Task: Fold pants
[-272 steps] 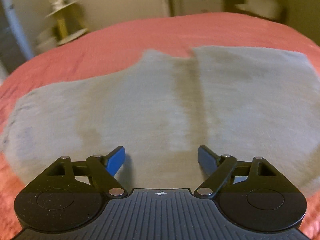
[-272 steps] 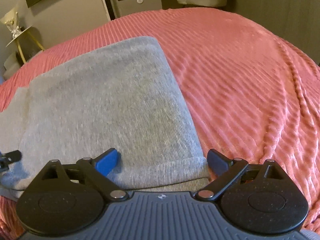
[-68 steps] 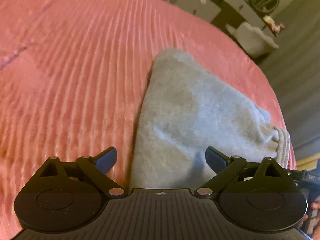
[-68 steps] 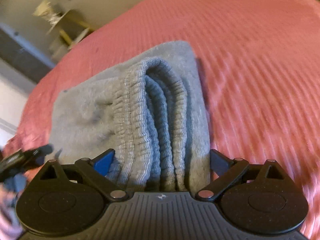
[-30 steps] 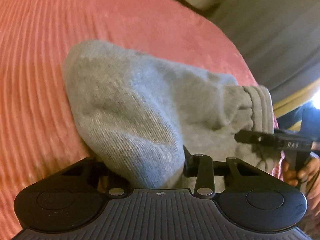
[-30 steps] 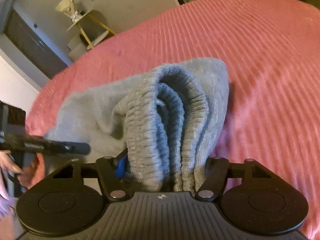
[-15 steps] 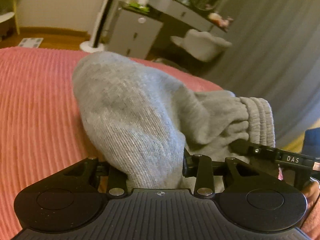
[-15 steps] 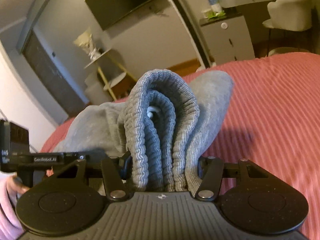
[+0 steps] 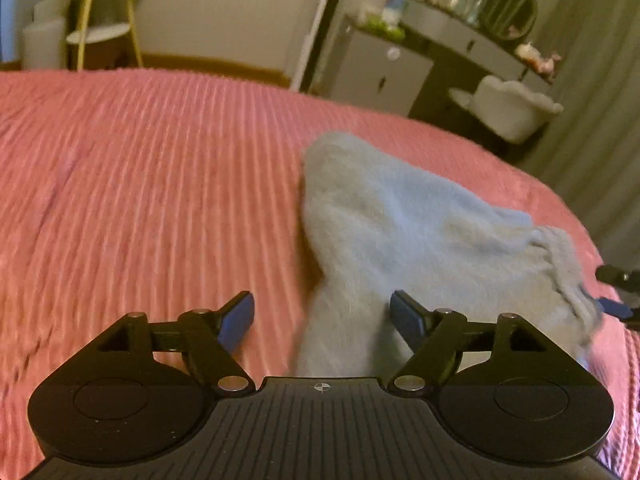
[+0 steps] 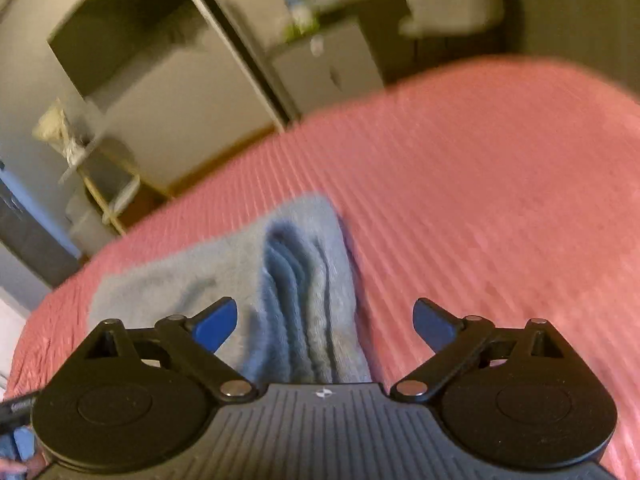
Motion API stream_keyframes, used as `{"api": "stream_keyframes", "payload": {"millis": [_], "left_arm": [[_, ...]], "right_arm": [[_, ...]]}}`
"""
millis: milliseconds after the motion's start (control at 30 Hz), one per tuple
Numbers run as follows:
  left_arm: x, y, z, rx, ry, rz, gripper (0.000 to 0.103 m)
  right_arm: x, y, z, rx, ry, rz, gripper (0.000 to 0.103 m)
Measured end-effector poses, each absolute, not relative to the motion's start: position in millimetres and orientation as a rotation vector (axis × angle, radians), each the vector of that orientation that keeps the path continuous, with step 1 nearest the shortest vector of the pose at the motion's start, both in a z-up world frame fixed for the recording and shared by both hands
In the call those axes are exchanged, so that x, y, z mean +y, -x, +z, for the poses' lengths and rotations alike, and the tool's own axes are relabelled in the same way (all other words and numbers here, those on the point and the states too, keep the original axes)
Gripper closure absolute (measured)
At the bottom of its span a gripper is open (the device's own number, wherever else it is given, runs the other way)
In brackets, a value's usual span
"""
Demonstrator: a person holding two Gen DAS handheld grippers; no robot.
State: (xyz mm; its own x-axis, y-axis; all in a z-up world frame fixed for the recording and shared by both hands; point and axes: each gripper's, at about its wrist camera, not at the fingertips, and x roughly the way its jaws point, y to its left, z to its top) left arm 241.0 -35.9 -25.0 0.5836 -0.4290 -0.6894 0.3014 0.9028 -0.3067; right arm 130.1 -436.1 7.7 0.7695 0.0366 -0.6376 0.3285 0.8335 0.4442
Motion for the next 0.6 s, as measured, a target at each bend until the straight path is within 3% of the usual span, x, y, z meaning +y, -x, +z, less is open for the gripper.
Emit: {"api": "stream_keyframes", "payload": {"millis": [100, 233, 300, 433, 600], "left_arm": [[-43, -216, -32, 0.831, 0.206, -0.503, 0.012], [-55, -207, -69, 0.905, 0.074, -0.385, 0.007], [-45, -205, -67, 0.920, 0.137, -0.366, 0.007], [-21, -186, -42, 0.871, 0.181, -0.348, 0.011], [-11, -155, -48, 0.899, 0.165, -0.232, 0.010]], "right_arm": [[-410, -101, 12, 0.616, -0.594, -0.032, 0.008], [-361, -101, -7, 0.707, -0.312, -0.083, 0.008], [-350, -111, -23, 0.827, -0.155, -0.149, 0.006], [-347, -103, 4, 0.785, -0.175, -0.183, 0.006], [-343, -57, 25, 0.729, -0.282, -0.250, 0.006]]}}
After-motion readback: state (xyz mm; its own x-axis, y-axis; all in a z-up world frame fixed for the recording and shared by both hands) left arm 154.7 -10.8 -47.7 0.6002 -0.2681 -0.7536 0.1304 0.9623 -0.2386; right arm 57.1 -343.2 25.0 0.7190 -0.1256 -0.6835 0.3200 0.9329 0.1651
